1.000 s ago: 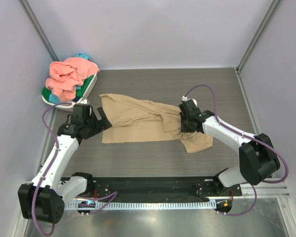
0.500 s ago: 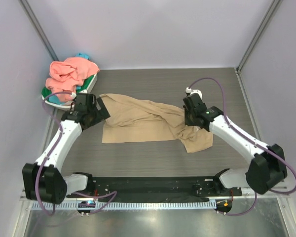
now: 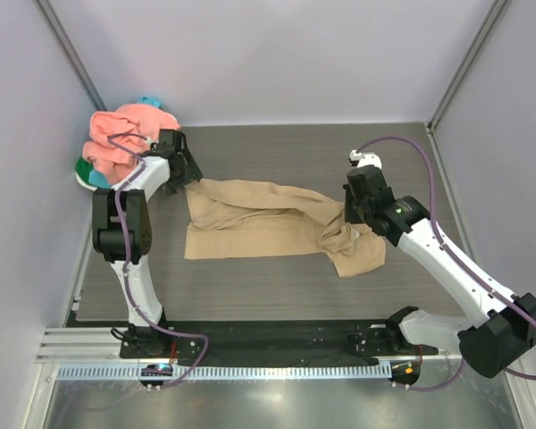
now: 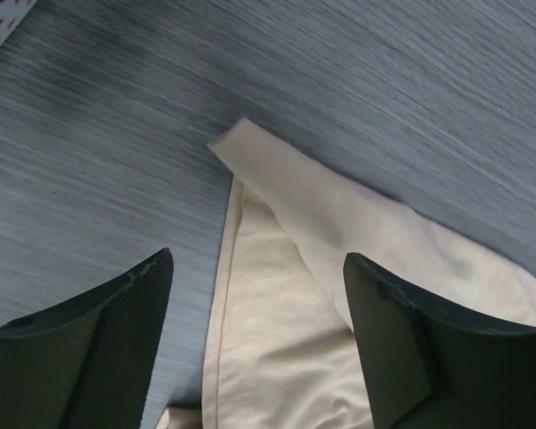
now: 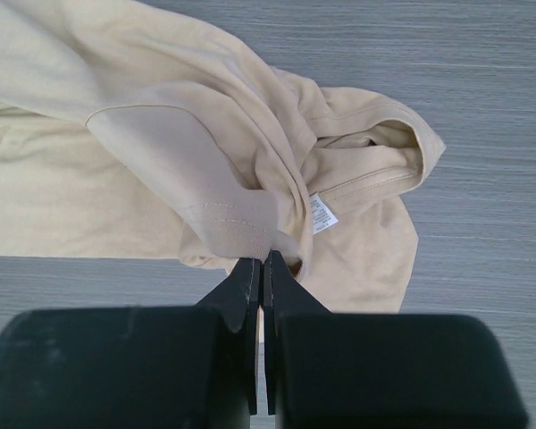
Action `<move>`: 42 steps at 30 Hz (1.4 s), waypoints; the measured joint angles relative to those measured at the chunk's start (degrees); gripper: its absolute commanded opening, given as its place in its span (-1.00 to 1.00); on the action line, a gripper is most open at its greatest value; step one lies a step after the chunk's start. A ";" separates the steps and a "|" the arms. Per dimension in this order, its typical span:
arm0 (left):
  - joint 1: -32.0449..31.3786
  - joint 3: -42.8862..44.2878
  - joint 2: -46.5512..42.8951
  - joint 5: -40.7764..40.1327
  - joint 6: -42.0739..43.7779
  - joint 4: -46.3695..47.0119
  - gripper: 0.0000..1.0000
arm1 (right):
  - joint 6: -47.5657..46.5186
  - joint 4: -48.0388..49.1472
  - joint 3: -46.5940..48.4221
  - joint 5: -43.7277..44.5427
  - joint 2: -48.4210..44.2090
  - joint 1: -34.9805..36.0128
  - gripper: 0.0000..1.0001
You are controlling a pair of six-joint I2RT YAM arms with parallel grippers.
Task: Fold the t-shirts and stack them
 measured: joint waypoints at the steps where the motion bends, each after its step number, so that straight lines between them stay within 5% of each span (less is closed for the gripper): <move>1: 0.24 1.16 1.40 -0.11 -0.02 0.02 0.50 | -0.02 -0.15 0.00 -0.26 0.04 0.00 -0.98; 8: 1.73 2.51 3.96 -0.66 -0.24 0.98 0.32 | -0.17 -0.35 0.00 -2.25 0.72 0.00 -0.98; 15: 2.49 2.93 7.89 -0.52 -0.44 4.24 -0.28 | -0.39 -0.26 0.00 -3.58 3.17 0.00 -0.98; 20: 2.51 6.71 10.93 -0.02 -0.35 5.60 -0.44 | -0.52 -0.20 0.00 -3.72 4.44 0.00 -0.98; 24: 2.84 8.59 12.41 0.76 -0.52 6.21 -1.00 | -0.61 -0.07 0.00 -3.67 4.87 0.00 -0.98; 33: 3.17 8.68 10.80 1.29 -0.59 4.13 -0.96 | -0.63 0.13 0.00 -3.39 5.01 0.00 -0.98; 42: 3.17 8.55 -0.90 1.73 -0.57 -2.32 -1.00 | -0.52 -0.92 2.34 -2.75 4.94 -0.11 -0.97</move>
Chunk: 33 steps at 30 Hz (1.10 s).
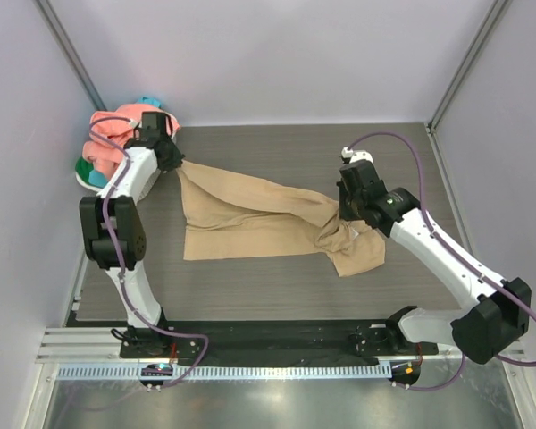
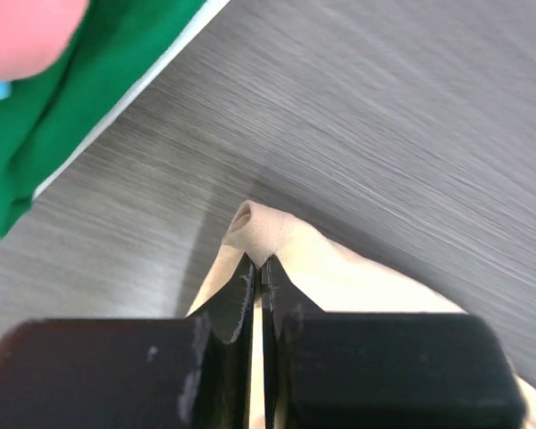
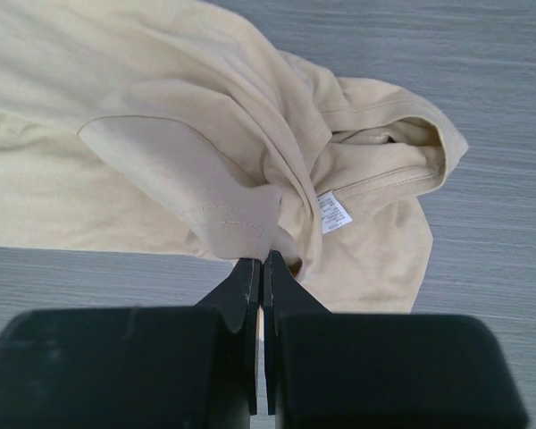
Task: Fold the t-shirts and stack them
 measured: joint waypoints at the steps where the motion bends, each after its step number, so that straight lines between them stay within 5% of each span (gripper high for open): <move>1: 0.02 -0.24 -1.40 0.31 -0.02 -0.35 -1.00 | 0.00 -0.20 0.55 0.20 -0.09 0.00 -0.98; 10: 0.24 -5.68 -14.43 5.35 0.52 -5.84 -0.99 | -0.02 -5.27 8.41 4.09 -6.75 0.00 -0.98; 16: 0.24 -9.57 -32.24 8.41 2.43 -10.34 -0.99 | -1.51 -7.87 15.74 5.35 -18.99 0.00 -0.98; 26: 0.26 -6.25 -68.28 12.00 6.58 -11.04 -1.00 | -8.39 -5.79 28.37 -2.27 -38.32 -0.04 -0.97; 33: 0.26 1.46 -77.92 16.09 7.80 -10.32 -0.99 | -10.10 -4.31 36.74 -6.75 -41.68 -2.45 -0.98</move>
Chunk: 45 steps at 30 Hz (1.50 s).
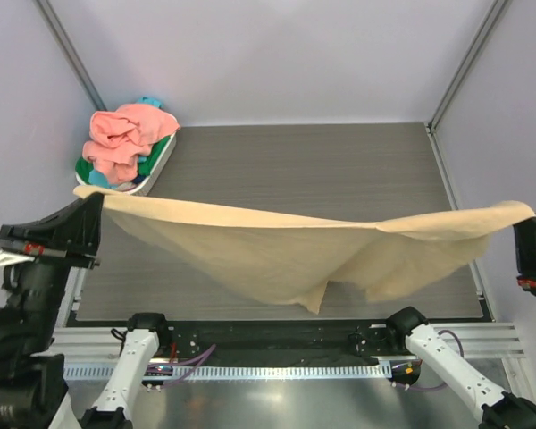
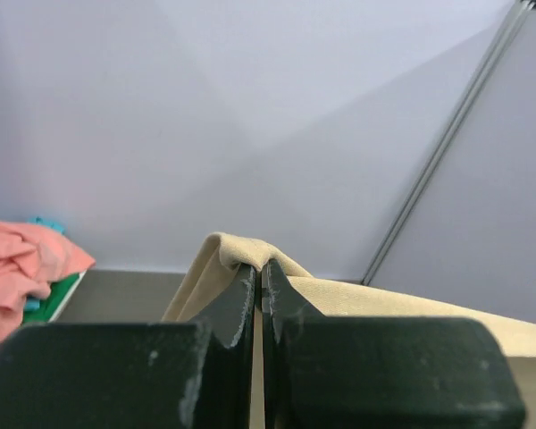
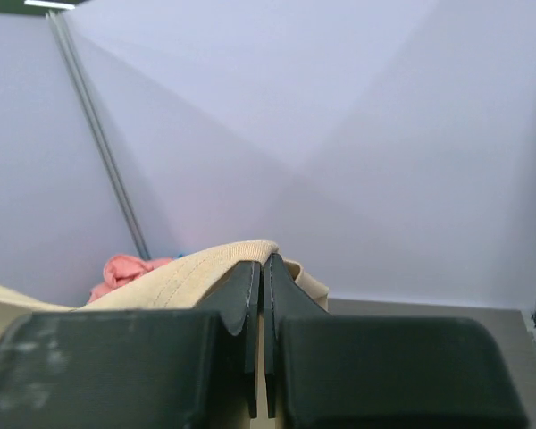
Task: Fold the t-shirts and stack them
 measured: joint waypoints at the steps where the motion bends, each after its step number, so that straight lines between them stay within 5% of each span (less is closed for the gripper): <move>1: 0.00 1.64 -0.04 0.20 0.17 -0.09 -1.00 | -0.11 -0.04 1.60 0.11 0.33 -0.59 -0.98; 8: 0.00 10.88 5.20 0.72 0.15 -3.48 -0.99 | -2.43 -1.33 18.78 6.80 11.89 -2.69 -0.98; 15: 0.00 11.87 26.34 -3.91 -2.56 -8.63 -0.99 | -5.62 2.23 13.09 20.83 33.07 -3.41 -0.98; 16: 0.02 10.03 30.42 -4.17 -2.93 -8.35 -0.92 | -5.88 3.28 10.95 22.08 37.83 -4.81 -0.87; 17: 0.02 8.35 35.36 -4.39 -3.17 -8.13 -0.64 | -6.08 4.42 9.40 22.47 42.80 -6.36 0.41; 19: 0.07 7.10 47.23 -4.35 -3.08 -8.39 0.30 | -5.22 4.35 9.38 22.27 56.92 -9.86 0.83; 20: 0.04 7.34 53.02 -3.91 -2.86 -8.13 0.70 | -4.81 2.51 12.31 22.03 64.63 -10.99 0.84; 22: 0.04 7.87 66.36 -2.38 -3.41 -8.11 0.88 | -3.52 0.87 17.86 21.79 81.40 -13.05 0.87; 25: -0.07 4.68 76.13 -1.88 -3.87 -8.81 0.99 | -2.08 -2.43 14.21 19.89 92.04 -14.47 0.98; 36: -0.74 -20.61 51.93 -2.38 -6.21 1.62 0.99 | 2.97 5.33 -8.74 11.98 66.84 -14.40 0.99; 40: -0.98 -29.11 54.29 -2.54 -8.59 7.58 0.98 | 5.46 9.64 -10.40 7.67 70.12 -14.43 0.99; 45: -1.20 -31.80 63.36 -3.23 -10.23 10.88 0.97 | 8.22 10.75 -7.74 1.81 84.74 -15.80 0.97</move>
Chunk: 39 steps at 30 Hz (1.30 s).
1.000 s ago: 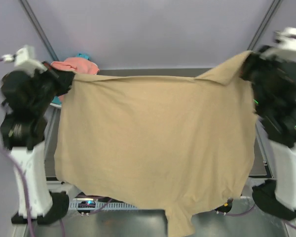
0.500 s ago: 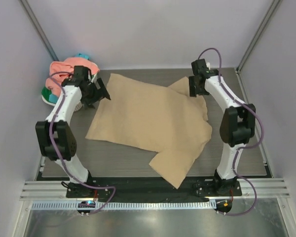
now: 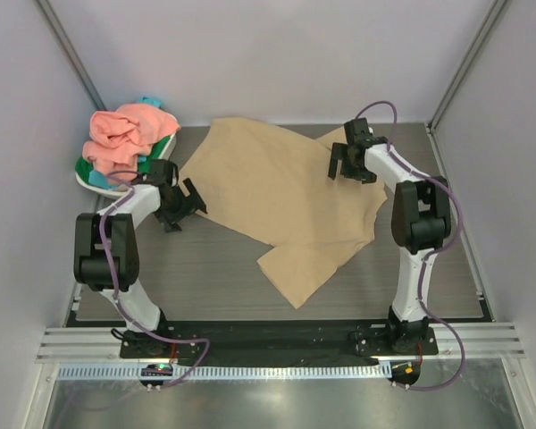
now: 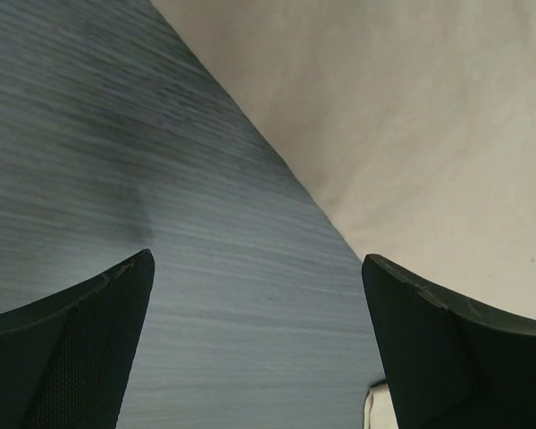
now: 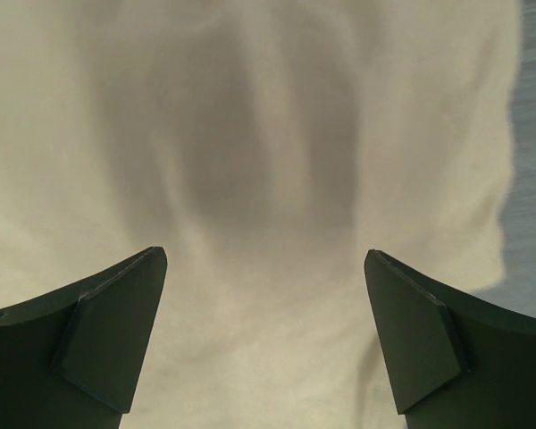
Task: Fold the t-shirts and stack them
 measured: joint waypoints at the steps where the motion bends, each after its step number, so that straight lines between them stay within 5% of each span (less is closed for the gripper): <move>1: 0.00 0.02 1.29 -0.33 -0.11 0.76 0.98 | 0.37 -0.46 1.27 -0.74 2.40 -0.37 0.97; 6: -0.04 2.16 5.31 -2.99 -1.40 3.41 0.97 | 1.79 -0.39 6.51 -3.74 9.53 -2.19 0.97; 11: -0.07 3.89 7.52 -5.35 -3.34 6.45 0.61 | 2.58 0.87 8.02 -4.46 9.62 -3.17 0.97; 18: -0.07 7.54 12.57 -5.81 -5.11 11.32 -0.43 | 4.24 1.95 11.04 -9.66 12.46 -6.56 0.95; 19: -0.09 8.09 13.18 -5.40 -5.16 11.93 -0.88 | 4.74 2.12 13.35 -10.78 14.27 -7.54 0.95; 20: -0.13 8.41 13.75 -5.25 -5.42 12.55 -1.00 | 5.16 2.43 15.39 -11.69 15.96 -8.50 0.95; 27: -0.55 4.72 11.96 -4.37 -5.33 15.65 -1.00 | 7.08 2.71 33.79 -15.32 28.55 -13.31 0.95; 39: -3.69 -20.15 -8.15 0.74 -10.95 17.79 -1.00 | 7.52 2.54 52.19 -16.13 40.30 -13.18 0.98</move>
